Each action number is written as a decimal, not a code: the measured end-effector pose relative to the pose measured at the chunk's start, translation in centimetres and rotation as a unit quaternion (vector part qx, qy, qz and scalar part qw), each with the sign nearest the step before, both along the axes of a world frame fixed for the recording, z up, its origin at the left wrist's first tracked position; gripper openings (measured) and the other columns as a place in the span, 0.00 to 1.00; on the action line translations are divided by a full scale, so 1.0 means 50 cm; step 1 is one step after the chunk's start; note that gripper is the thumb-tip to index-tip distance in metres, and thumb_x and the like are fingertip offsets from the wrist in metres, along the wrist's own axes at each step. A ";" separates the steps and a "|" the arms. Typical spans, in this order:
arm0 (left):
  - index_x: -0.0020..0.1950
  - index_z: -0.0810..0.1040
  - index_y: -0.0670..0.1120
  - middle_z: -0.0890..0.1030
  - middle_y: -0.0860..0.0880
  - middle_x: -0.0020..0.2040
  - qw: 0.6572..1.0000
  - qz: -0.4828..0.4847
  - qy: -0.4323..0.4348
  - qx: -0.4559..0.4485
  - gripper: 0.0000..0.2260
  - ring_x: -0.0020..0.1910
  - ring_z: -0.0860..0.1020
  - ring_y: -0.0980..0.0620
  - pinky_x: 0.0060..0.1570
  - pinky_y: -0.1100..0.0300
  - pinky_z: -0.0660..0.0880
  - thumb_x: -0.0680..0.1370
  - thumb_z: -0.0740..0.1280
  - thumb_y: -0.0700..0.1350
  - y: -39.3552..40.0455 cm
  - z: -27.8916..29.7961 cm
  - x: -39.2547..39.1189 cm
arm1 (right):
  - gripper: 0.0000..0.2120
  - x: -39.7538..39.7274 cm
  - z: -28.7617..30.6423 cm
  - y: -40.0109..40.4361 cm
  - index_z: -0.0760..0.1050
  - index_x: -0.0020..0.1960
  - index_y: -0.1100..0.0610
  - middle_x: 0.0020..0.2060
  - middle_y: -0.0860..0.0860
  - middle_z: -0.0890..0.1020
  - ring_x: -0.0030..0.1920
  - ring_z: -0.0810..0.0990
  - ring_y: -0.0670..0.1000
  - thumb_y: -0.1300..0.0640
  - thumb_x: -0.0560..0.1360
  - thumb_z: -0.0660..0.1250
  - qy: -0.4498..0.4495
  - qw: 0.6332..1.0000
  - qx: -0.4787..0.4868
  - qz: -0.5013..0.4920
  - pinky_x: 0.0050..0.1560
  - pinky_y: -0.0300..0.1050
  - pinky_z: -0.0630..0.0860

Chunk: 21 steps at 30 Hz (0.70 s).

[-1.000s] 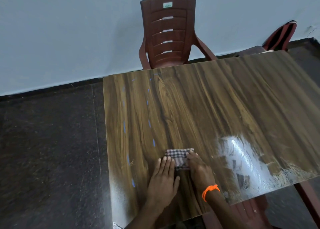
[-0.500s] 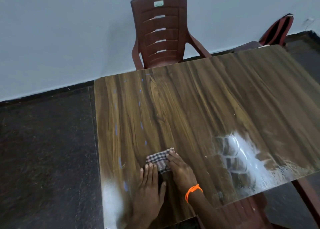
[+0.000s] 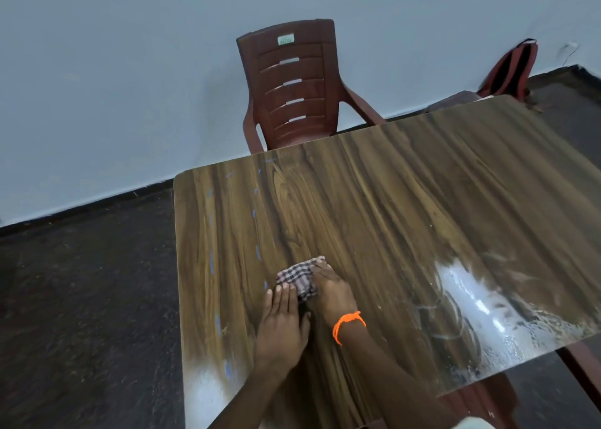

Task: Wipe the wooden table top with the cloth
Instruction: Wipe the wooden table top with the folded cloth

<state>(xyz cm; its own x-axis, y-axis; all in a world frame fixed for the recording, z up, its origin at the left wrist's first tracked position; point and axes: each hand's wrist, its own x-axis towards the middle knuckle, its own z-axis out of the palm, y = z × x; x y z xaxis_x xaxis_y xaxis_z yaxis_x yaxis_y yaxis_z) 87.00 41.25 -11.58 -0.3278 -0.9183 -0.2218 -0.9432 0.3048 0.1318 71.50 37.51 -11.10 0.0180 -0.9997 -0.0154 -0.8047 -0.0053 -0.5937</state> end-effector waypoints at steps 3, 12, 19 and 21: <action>0.83 0.52 0.41 0.57 0.42 0.83 0.999 0.017 -0.016 0.022 0.33 0.83 0.51 0.47 0.81 0.49 0.42 0.84 0.46 0.60 0.041 0.003 0.031 | 0.20 0.018 0.001 0.028 0.70 0.69 0.57 0.72 0.51 0.66 0.73 0.62 0.47 0.63 0.77 0.60 -0.008 0.999 0.015 0.052 0.71 0.38 0.60; 0.75 0.71 0.37 0.72 0.40 0.75 0.996 -0.039 0.077 0.037 0.31 0.78 0.65 0.44 0.77 0.50 0.49 0.81 0.57 0.58 0.114 0.027 -0.003 | 0.19 -0.054 -0.024 0.145 0.78 0.59 0.63 0.61 0.57 0.78 0.64 0.75 0.57 0.70 0.68 0.69 0.003 0.999 -0.035 0.039 0.71 0.35 0.56; 0.82 0.56 0.39 0.57 0.41 0.82 0.994 -0.072 0.077 0.013 0.31 0.83 0.50 0.46 0.81 0.49 0.41 0.84 0.52 0.57 -0.088 0.018 0.000 | 0.16 -0.021 -0.008 -0.028 0.78 0.58 0.65 0.60 0.59 0.79 0.65 0.75 0.56 0.71 0.70 0.67 -0.007 0.997 -0.035 -0.073 0.66 0.44 0.68; 0.82 0.56 0.40 0.58 0.41 0.82 0.996 -0.071 0.054 0.007 0.30 0.83 0.51 0.46 0.81 0.49 0.42 0.85 0.52 0.56 -0.132 0.020 0.038 | 0.15 0.019 -0.001 -0.066 0.79 0.57 0.66 0.60 0.60 0.79 0.65 0.74 0.56 0.70 0.70 0.67 -0.012 0.997 -0.038 -0.062 0.65 0.45 0.69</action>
<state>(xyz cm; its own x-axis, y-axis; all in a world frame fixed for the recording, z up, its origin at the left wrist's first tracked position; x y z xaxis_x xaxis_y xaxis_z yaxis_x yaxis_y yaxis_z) 88.90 34.63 -10.58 -0.4774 -0.8576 -0.1916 -0.8706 0.4321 0.2352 72.47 34.21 -11.14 -0.1064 -0.9925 0.0601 -0.7879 0.0473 -0.6139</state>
